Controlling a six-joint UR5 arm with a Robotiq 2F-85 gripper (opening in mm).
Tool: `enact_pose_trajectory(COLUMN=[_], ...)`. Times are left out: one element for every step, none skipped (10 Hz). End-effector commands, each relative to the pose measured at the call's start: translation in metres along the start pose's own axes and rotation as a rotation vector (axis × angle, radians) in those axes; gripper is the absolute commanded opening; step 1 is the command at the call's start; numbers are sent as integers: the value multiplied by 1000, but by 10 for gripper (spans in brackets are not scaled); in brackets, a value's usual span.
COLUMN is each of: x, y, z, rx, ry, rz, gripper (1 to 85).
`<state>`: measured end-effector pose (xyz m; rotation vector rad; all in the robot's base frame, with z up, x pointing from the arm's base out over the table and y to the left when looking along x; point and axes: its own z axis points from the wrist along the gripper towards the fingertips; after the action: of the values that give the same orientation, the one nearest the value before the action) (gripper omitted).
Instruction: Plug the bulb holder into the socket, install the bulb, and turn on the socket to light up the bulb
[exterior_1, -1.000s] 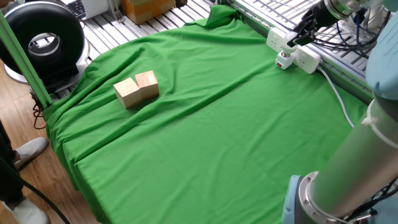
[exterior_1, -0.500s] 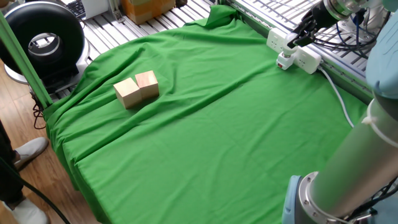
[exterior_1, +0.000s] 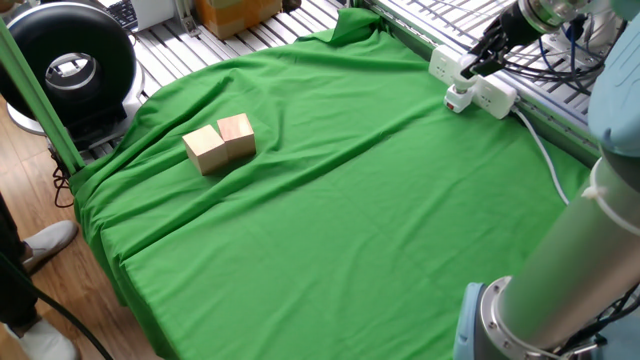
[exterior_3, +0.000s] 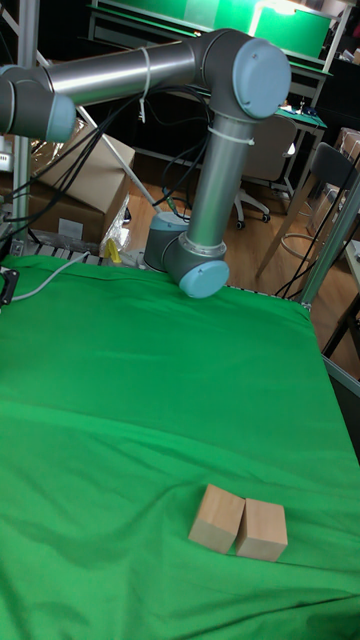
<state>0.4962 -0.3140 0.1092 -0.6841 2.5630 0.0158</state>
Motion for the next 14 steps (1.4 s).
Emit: enact_pose_trajectory(x=[-3, -7, -11, -13, -15, -18, -21, -23, -23, -24, -24, -22, -16, -10], y=[-5, -4, -4, -3, -3, -5, -5, -2, 0, 0, 0, -3, -3, -4], z=[0, 0, 1, 1, 1, 1, 1, 2, 3, 4, 5, 6, 8, 8], rx=[20, 17, 22, 24, 22, 30, 30, 16, 8, 3, 4, 13, 15, 17], ry=[-1, -12, -20, -23, -31, -44, -55, -60, -63, -66, -65, -59, -38, -14], rz=[32, 45, 82, 96, 107, 112, 115, 121, 106, 102, 99, 93, 93, 94], gripper=[10, 10, 10, 10, 10, 23, 77, 160, 340, 467, 517, 520, 517, 510])
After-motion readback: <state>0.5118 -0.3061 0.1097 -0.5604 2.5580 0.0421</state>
